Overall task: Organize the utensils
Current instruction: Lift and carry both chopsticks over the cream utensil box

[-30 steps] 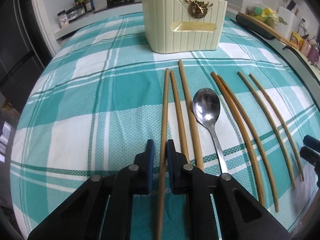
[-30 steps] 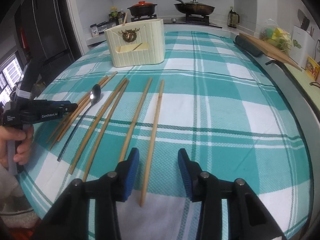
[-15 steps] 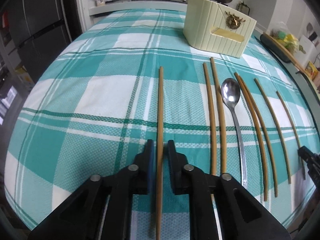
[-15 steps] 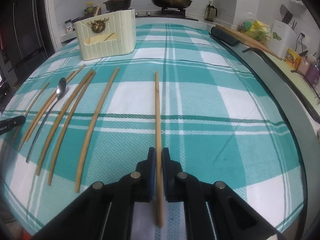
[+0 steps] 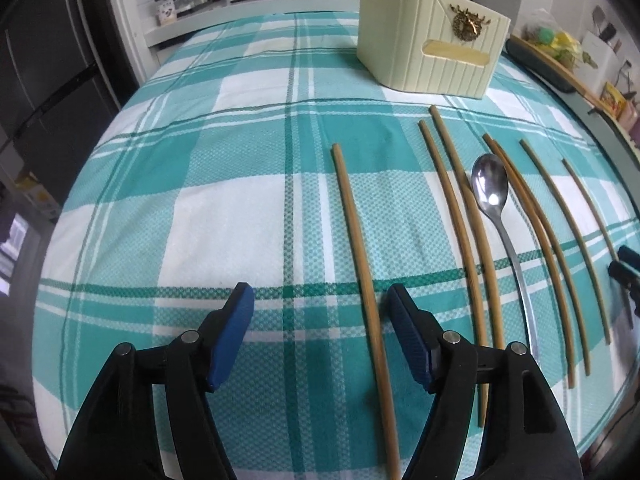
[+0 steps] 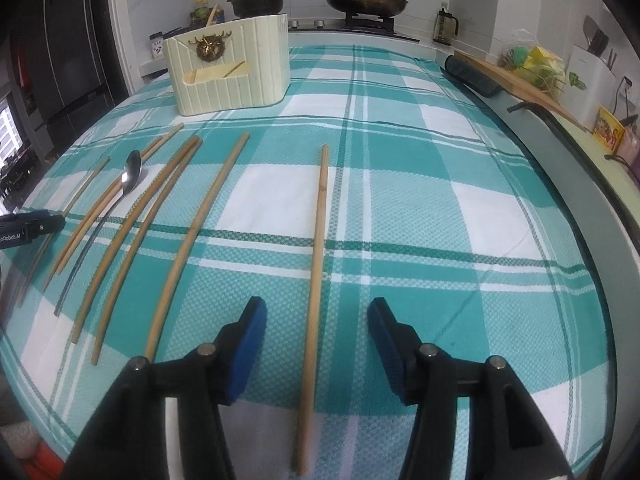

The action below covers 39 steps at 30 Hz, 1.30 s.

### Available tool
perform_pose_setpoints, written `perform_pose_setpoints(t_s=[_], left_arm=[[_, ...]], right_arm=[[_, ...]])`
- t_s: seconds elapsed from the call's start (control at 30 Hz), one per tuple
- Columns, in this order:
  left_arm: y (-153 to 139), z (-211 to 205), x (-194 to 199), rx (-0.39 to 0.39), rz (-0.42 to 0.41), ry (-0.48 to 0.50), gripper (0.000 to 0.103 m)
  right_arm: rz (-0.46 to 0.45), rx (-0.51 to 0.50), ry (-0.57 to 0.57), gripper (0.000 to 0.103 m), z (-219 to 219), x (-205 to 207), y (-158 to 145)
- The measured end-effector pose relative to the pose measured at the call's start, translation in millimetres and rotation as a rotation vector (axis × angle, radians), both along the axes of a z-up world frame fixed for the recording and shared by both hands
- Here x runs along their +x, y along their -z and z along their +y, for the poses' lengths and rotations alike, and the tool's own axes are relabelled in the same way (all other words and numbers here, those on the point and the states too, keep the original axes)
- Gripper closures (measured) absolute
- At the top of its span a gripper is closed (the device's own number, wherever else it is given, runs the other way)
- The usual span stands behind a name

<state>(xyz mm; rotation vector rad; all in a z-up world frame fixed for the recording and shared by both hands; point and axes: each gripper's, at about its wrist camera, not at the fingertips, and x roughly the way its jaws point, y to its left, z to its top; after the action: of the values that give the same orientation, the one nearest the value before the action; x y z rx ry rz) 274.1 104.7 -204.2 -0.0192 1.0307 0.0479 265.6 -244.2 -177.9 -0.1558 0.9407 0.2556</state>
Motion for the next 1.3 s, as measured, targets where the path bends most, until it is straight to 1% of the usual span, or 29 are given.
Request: perform_pose_setpoints(t_s=[0.1, 0.2, 0.23, 0.27, 0.33, 0.4, 0.43, 0.5, 0.53, 0.57, 0.6, 0.63, 0.7, 0.73, 0.8, 0.83, 0.87, 0.97, 1.07, 1.2, 1.3], left_arm=[[0.1, 2.8, 14.5, -0.008, 0.013, 0.014, 0.031], [0.0, 4.1, 28.9, -0.014, 0.032, 0.040, 0.032], [-0.1, 4.4, 33.3, -0.017, 0.040, 0.052, 0.032], [-0.4, 5.2, 37.6, -0.022, 0.049, 0.063, 0.034], [-1.3, 6.7, 45.6, -0.024, 0.065, 0.077, 0.038], [-2.4, 9.0, 53.3, -0.028, 0.078, 0.076, 0.046], [-2.9, 9.7, 57.1, -0.034, 0.083, 0.073, 0.048], [-3.8, 9.0, 65.0, -0.038, 0.089, 0.067, 0.059], [-4.2, 7.7, 68.6, -0.036, 0.089, 0.064, 0.063], [-4.5, 5.9, 71.7, -0.033, 0.090, 0.062, 0.071], [-4.9, 3.9, 74.8, -0.027, 0.089, 0.058, 0.076], [-5.0, 1.8, 77.7, -0.023, 0.089, 0.057, 0.078], [-5.3, -2.0, 82.3, -0.018, 0.084, 0.060, 0.092], [-5.1, -3.2, 84.2, -0.027, 0.082, 0.064, 0.096], [-5.1, -4.7, 86.7, -0.025, 0.072, 0.053, 0.098], [-5.1, -5.2, 87.4, -0.025, 0.067, 0.048, 0.098], [-5.4, -5.3, 87.8, -0.029, 0.063, 0.040, 0.099], [-7.7, -1.2, 88.1, -0.066, 0.057, 0.012, 0.099], [-20.2, 3.6, 83.4, -0.095, 0.023, -0.007, 0.099], [-52.1, 6.4, 71.0, -0.109, -0.043, -0.002, 0.099], [-84.9, 7.2, 56.6, -0.122, -0.108, 0.018, 0.099]], right_arm=[[0.020, 0.009, -0.019, 0.049, 1.7, 13.8, -0.6], [0.043, -0.009, -0.052, 0.051, 7.7, 33.7, -0.9], [0.055, -0.015, -0.069, 0.053, 10.7, 40.4, -0.9], [0.068, -0.019, -0.085, 0.056, 13.6, 47.7, -1.4], [0.095, -0.025, -0.109, 0.058, 17.6, 62.6, -1.7], [0.117, -0.031, -0.122, 0.062, 20.6, 77.7, -2.1], [0.128, -0.030, -0.127, 0.062, 21.9, 84.6, -2.2], [0.143, -0.037, -0.130, 0.065, 26.1, 97.9, -2.2], [0.145, -0.044, -0.130, 0.067, 28.5, 104.0, -2.3], [0.146, -0.047, -0.131, 0.069, 31.1, 109.5, -2.6], [0.152, -0.045, -0.129, 0.071, 33.0, 115.0, -2.2], [0.159, -0.036, -0.120, 0.072, 34.5, 120.6, -1.5], [0.157, -0.030, -0.097, 0.074, 37.2, 129.9, -1.3], [0.157, -0.027, -0.091, 0.076, 38.1, 133.8, -0.7], [0.150, -0.021, -0.068, 0.084, 38.8, 140.7, 0.2], [0.149, -0.015, -0.052, 0.093, 37.9, 144.2, 0.5], [0.150, -0.007, -0.036, 0.096, 35.9, 147.3, 0.5], [0.163, 0.053, -0.004, 0.096, 29.2, 153.8, -0.3], [0.153, 0.099, 0.013, 0.096, 23.2, 153.0, -5.9], [0.117, 0.151, 0.005, 0.096, 16.6, 145.7, -28.5], [0.073, 0.183, -0.015, 0.096, 11.8, 135.8, -56.7]])
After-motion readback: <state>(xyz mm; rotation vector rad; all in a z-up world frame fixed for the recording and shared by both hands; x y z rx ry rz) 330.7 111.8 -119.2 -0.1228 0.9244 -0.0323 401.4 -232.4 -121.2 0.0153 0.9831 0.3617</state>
